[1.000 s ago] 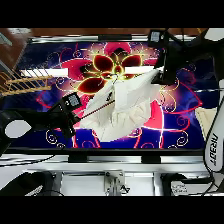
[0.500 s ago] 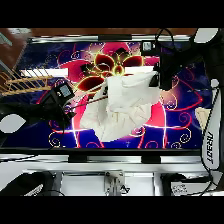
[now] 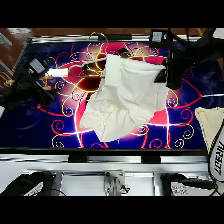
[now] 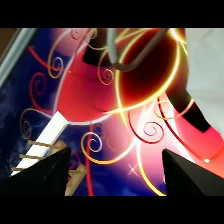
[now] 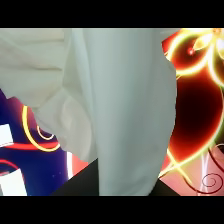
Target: Fold the shirts.
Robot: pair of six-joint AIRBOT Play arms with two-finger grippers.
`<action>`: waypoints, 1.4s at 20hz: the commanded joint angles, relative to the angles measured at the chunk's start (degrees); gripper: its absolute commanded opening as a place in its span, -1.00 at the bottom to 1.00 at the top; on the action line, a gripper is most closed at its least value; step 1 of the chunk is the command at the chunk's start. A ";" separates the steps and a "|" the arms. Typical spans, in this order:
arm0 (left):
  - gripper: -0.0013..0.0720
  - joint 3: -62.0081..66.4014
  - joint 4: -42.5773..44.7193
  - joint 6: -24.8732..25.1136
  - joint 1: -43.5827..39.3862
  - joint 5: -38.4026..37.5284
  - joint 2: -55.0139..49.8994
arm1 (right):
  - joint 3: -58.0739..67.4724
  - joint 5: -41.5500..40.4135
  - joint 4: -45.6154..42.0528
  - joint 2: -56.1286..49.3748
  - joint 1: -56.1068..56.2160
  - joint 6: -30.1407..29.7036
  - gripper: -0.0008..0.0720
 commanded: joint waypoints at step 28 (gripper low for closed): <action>0.82 -25.57 -73.99 -29.57 -13.57 37.00 -12.22 | 0.04 -0.13 -2.45 9.66 4.13 15.32 -0.75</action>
